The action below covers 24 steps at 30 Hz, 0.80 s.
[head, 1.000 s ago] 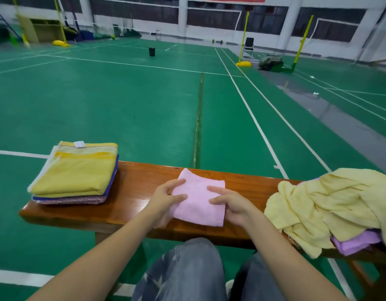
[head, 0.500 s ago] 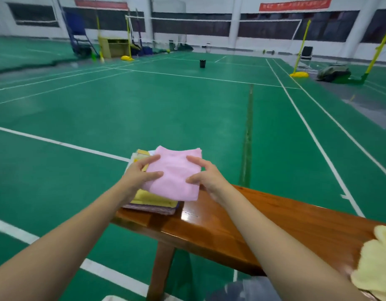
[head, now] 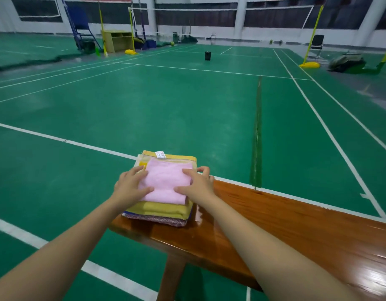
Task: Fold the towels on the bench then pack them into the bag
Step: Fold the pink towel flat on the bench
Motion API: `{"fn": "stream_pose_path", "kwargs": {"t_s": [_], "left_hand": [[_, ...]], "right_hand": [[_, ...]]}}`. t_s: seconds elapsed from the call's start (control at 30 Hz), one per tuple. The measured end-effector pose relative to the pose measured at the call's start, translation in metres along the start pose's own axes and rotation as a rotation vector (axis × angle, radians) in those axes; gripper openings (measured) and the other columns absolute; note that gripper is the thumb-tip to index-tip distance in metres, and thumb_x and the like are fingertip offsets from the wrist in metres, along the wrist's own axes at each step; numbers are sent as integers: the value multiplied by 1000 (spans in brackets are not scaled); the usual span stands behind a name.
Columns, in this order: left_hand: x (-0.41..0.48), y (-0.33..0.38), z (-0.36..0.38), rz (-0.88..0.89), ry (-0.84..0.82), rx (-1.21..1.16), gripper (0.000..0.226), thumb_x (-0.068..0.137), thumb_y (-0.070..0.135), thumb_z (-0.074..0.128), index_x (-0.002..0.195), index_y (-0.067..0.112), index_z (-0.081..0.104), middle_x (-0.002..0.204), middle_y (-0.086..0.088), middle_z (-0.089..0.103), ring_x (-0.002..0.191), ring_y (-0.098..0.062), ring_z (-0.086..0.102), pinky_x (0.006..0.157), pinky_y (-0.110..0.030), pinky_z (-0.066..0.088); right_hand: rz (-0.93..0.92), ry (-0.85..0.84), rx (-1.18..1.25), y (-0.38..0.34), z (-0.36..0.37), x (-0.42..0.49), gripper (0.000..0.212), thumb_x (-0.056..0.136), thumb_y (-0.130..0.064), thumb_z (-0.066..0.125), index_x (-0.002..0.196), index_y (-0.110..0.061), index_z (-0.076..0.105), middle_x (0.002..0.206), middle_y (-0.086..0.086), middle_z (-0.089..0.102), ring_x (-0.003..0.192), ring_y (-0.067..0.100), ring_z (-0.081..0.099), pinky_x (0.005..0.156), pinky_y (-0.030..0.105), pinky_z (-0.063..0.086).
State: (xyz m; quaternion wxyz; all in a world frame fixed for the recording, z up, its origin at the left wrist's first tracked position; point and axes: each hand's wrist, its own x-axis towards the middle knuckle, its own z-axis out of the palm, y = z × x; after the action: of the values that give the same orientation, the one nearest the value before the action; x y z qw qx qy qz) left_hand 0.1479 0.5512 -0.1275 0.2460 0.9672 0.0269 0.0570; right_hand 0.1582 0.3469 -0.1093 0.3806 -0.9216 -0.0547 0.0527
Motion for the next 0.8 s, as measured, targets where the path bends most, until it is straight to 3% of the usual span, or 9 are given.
{"fn": "stream_pose_path", "kwargs": {"t_s": [0.23, 0.37, 0.47, 0.6, 0.8], "left_hand": [[-25, 42, -10, 166, 156, -46, 56, 88, 33, 63, 138, 19, 46, 146, 0, 41, 134, -20, 33, 111, -41, 25], [-46, 94, -7, 251, 160, -90, 74, 74, 59, 48, 131, 12, 54, 137, -6, 51, 128, -25, 43, 107, -38, 29], [-58, 140, 8, 312, 198, -116, 81, 70, 62, 38, 127, 8, 58, 131, -9, 56, 123, -29, 48, 105, -38, 32], [-77, 218, 37, 373, 172, -163, 69, 77, 51, 48, 133, 10, 52, 134, -10, 54, 125, -29, 46, 106, -39, 32], [-111, 333, 99, 490, 61, -270, 80, 73, 61, 34, 137, 14, 47, 137, -7, 50, 128, -25, 42, 108, -37, 28]], "right_hand": [[-83, 114, 110, 22, -29, -28, 60, 81, -39, 69, 135, -29, 46, 133, 2, 30, 122, 23, 30, 102, 31, 30], [-97, 187, 160, 40, -63, -61, 58, 82, -32, 70, 135, -23, 48, 128, 4, 37, 120, 20, 34, 100, 26, 28], [-97, 255, 165, 60, -97, -92, 56, 82, -27, 70, 133, -21, 50, 127, 5, 42, 121, 21, 37, 101, 24, 27], [-84, 366, 146, 100, -147, -136, 51, 83, -25, 68, 132, -20, 51, 126, 3, 46, 121, 18, 37, 100, 23, 27], [-1, 568, 37, 180, -226, -199, 48, 83, -24, 68, 128, -18, 54, 124, 2, 52, 119, 19, 43, 98, 23, 28]]}}
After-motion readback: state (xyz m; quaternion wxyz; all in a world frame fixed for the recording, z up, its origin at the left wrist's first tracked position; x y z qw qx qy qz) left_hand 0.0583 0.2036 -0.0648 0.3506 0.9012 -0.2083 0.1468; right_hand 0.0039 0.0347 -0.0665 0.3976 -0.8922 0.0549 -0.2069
